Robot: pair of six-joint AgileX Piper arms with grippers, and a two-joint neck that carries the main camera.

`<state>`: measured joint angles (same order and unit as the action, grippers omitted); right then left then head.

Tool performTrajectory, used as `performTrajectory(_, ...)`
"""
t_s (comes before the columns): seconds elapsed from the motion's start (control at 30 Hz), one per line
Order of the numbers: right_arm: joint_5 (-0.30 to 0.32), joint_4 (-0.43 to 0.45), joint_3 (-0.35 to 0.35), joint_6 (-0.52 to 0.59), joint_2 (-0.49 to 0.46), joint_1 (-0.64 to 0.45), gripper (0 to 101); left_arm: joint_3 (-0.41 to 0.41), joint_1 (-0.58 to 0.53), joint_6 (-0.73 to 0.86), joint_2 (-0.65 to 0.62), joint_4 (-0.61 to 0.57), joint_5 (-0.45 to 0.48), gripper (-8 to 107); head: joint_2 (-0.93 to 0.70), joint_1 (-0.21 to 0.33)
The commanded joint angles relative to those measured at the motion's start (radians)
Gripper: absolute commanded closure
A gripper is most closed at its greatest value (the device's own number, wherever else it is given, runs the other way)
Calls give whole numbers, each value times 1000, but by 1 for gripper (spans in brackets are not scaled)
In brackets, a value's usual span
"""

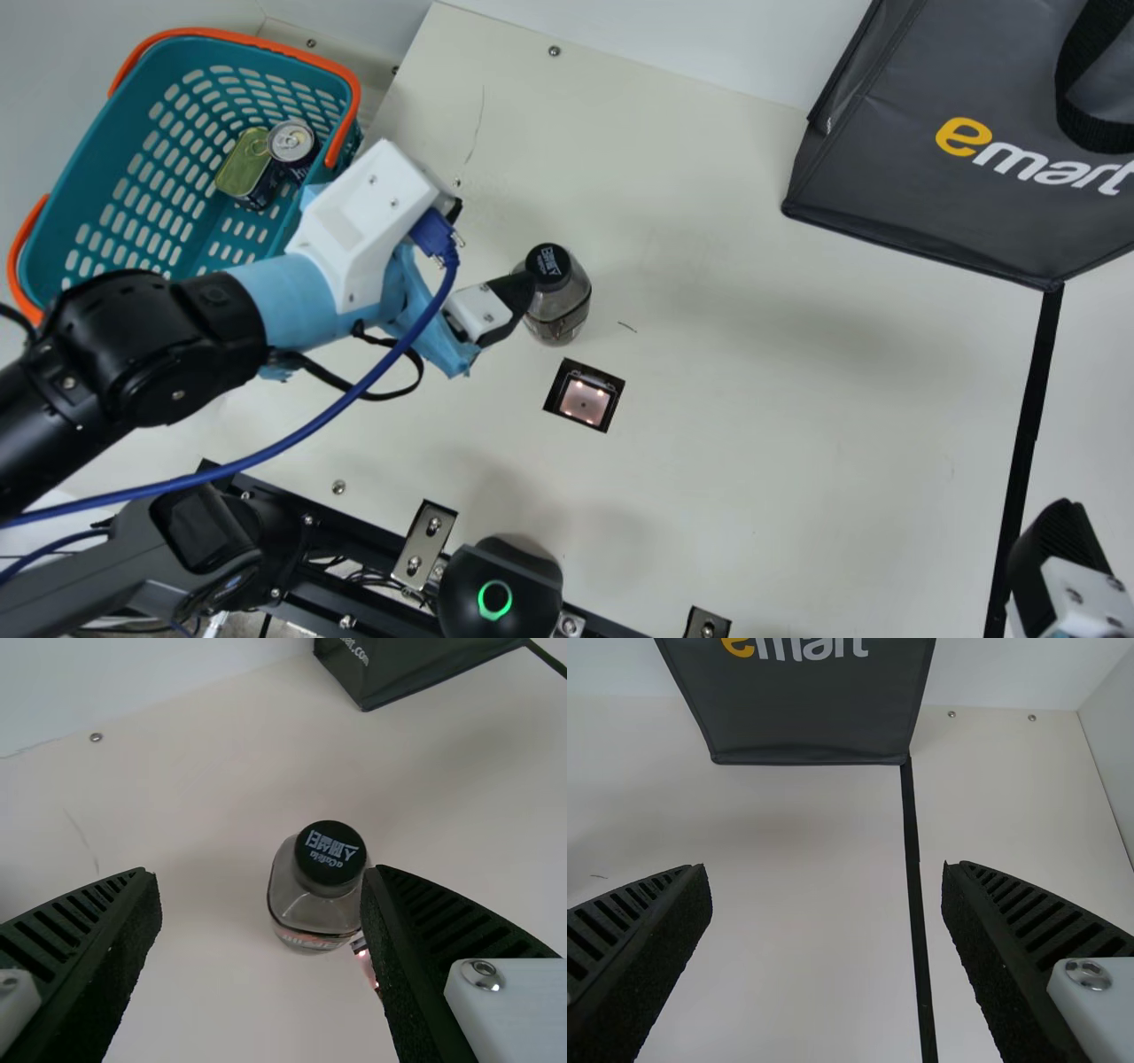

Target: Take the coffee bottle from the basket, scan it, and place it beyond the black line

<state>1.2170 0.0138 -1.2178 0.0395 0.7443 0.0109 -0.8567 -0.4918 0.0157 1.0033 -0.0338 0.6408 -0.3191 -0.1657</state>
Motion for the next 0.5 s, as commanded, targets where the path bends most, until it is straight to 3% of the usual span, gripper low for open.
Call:
performTrajectory(0.0, 0, 0, 0, 0, 0, 0, 10, 2, 6, 0, -10, 5, 5, 9, -2, 27)
performTrajectory(0.47, -2, 0, 0, 0, 0, 0, 10, 21, 118, 58, -76, -5, 50, 9, -2, 27)
